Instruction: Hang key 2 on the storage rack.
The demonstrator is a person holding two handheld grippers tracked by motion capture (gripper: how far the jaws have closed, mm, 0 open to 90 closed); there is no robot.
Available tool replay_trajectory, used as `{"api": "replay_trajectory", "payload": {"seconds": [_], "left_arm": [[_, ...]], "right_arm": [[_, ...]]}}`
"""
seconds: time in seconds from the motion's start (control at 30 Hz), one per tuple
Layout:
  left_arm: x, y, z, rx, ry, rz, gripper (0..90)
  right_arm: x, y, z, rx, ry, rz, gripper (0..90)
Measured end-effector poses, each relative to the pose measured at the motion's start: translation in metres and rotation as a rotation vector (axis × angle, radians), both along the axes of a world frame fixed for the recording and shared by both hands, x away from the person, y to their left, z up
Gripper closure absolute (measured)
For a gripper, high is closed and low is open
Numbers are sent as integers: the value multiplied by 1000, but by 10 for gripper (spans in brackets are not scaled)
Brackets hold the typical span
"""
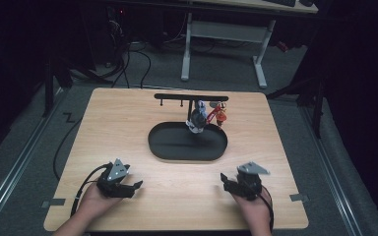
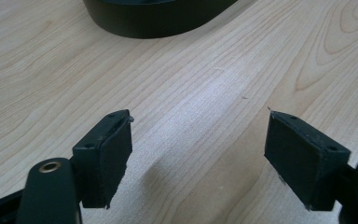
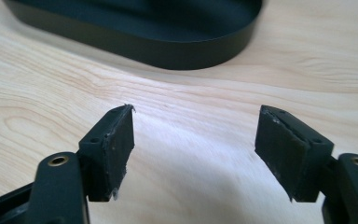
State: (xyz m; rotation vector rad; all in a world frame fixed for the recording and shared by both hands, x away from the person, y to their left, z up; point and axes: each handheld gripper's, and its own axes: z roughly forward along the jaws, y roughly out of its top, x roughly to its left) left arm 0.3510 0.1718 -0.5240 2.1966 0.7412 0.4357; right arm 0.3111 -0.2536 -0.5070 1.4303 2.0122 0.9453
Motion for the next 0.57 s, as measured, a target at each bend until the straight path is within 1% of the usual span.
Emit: {"api": "replay_trajectory", "payload": {"seconds": [0.03, 0.07, 0.1, 0.13, 0.17, 0.2, 0.23, 0.27, 0.3, 0.33, 0.37, 0.4, 0.43, 0.47, 0.57], "left_arm": [[0, 0, 0, -1, 3, 2, 237], [0, 0, 0, -4, 5, 5, 237], [0, 0, 1, -16, 8, 7, 237], [0, 0, 1, -18, 8, 8, 237], [0, -1, 0, -16, 4, 10, 237], [0, -1, 0, -10, 5, 11, 237], [0, -1, 0, -10, 6, 13, 237], [0, -2, 0, -14, 9, 15, 237], [0, -2, 0, -14, 9, 14, 237], [-1, -3, 0, -10, 7, 11, 237], [-1, -4, 0, -6, 4, 7, 237], [-1, -4, 0, -4, 2, 4, 237], [-1, -4, 0, -3, 2, 1, 237], [-1, -4, 0, -3, 1, -1, 237], [-1, -2, 1, -5, 0, -6, 237]], "right_arm": [[-29, -5, -12, -18, -141, -52, 294], [-29, -5, -12, -18, -141, -52, 294], [-32, -7, -10, -9, -139, -61, 238], [-34, -9, -2, 6, -150, -51, 195], [-38, -10, 1, -24, -188, -57, 212], [-40, -12, 2, -33, -205, -63, 211], [-39, -13, 1, 0, -194, -64, 209], [-39, -13, 0, 17, -184, -63, 203], [-35, -12, -3, 34, -159, -53, 193], [-33, -10, -6, 21, -146, -44, 193], [-31, -8, -8, -4, -140, -38, 192], [-29, -7, -10, -13, -132, -33, 190], [-28, -6, -11, 2, -120, -37, 189], [-27, -5, -11, 6, -120, -35, 187], [-27, -3, -11, -7, -126, -39, 188]]}}
